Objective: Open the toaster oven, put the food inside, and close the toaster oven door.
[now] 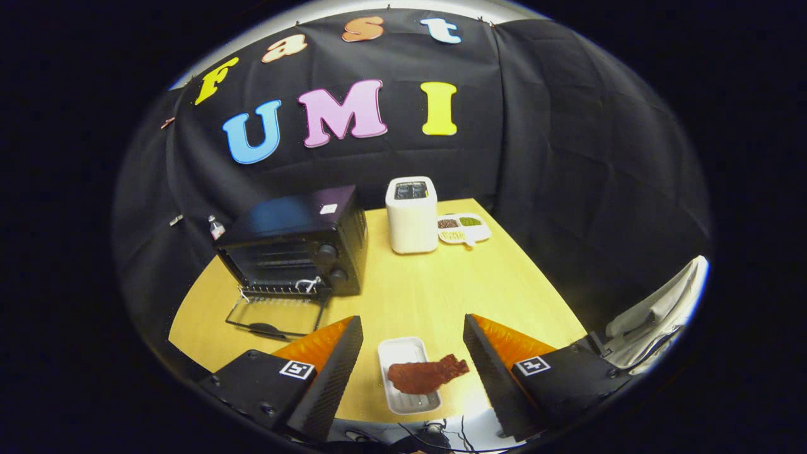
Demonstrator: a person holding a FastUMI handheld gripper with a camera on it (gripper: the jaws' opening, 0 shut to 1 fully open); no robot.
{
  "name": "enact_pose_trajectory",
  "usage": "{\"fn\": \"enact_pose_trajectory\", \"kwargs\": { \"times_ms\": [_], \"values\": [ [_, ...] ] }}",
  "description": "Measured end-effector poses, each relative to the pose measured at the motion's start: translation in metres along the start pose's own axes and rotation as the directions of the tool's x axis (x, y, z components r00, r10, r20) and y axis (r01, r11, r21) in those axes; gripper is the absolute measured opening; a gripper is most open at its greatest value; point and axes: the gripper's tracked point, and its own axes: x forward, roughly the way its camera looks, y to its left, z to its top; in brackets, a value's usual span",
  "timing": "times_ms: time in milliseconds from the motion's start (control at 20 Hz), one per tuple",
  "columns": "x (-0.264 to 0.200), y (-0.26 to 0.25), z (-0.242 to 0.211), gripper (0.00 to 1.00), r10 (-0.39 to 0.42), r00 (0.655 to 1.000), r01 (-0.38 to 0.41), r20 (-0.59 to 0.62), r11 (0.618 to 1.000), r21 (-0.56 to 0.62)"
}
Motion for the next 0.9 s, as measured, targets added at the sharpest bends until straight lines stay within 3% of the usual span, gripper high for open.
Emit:
{"fn": "enact_pose_trajectory", "kwargs": {
  "times_ms": [250,650,700,850,900],
  "values": [
    [0.029,-0.023,-0.045,0.99,0.134,0.973,-0.127,-0.188,0.991,0.048],
    [0.054,-0.036,-0.094,0.94,0.316,0.879,-0.254,-0.356,0.944,0.211],
    [0.055,-0.036,-0.097,0.85,0.334,0.869,-0.261,-0.365,0.936,0.236],
    [0.054,-0.031,-0.105,0.7,0.393,0.834,-0.295,-0.389,0.911,0.288],
    [0.056,-0.031,-0.106,0.6,0.399,0.829,-0.3,-0.391,0.908,0.292]
  ]
}}
